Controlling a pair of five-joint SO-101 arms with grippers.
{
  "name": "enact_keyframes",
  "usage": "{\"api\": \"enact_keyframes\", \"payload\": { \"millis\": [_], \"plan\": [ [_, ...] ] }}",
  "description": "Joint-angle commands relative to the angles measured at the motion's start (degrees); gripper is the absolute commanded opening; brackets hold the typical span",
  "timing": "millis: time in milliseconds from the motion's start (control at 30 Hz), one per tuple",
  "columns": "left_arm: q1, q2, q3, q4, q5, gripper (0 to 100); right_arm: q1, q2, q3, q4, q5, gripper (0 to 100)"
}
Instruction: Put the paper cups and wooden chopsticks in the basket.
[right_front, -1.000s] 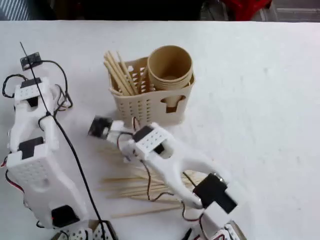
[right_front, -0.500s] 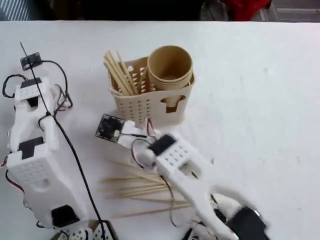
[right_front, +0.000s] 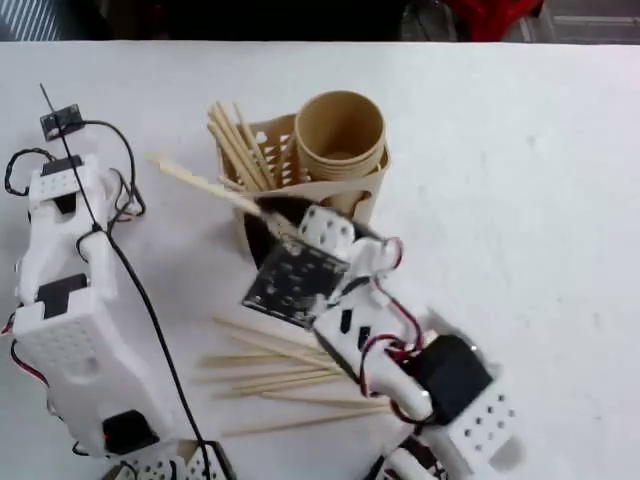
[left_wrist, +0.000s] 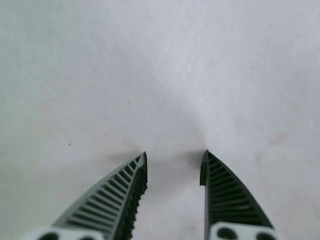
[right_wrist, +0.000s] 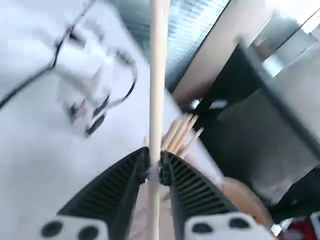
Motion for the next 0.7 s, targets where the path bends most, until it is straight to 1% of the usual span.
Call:
{"api": "enact_keyframes", "payload": {
  "millis": [0,67,200,300,400,433,500,567,600,633,667],
  "plan": [
    [-0.04,-0.22,-2.29,-1.05,0.53,18,0.48,6.99,-13.01,-6.29,-0.18,1.6],
    [-0.04,-0.22,-2.29,-1.05,0.53,18,0.48,12.62,-18.02,-9.71,-2.20,1.6],
    [-0.04,-0.22,-2.29,-1.05,0.53,18,1.89,22.90,-25.23,-16.22,-12.92,1.7],
    [-0.04,-0.22,-2.20,-1.05,0.53,18,3.91,28.62,-25.93,-20.44,-14.68,1.7],
    [0.04,-0.22,-2.37,-1.05,0.53,18,6.20,32.66,-24.70,-22.11,-14.95,1.7],
    [0.04,-0.22,-2.37,-1.05,0.44,18,7.08,33.45,-23.65,-23.25,-16.62,1.7],
    [0.13,-0.22,-2.37,-1.05,0.44,18,9.19,34.07,-20.92,-25.27,-23.47,1.7],
    [0.31,-0.22,-2.37,-1.05,0.44,18,10.86,34.15,-17.85,-26.95,-33.23,1.7],
    [0.31,-0.22,-2.37,-1.05,0.44,18,11.38,33.98,-16.53,-27.30,-36.84,1.7],
    [0.31,-0.22,-2.37,-1.05,0.44,18,11.74,33.98,-15.82,-27.38,-38.51,1.7],
    [0.31,-0.22,-2.37,-1.05,0.44,18,12.09,33.98,-15.65,-27.12,-38.51,1.7]
  ]
}}
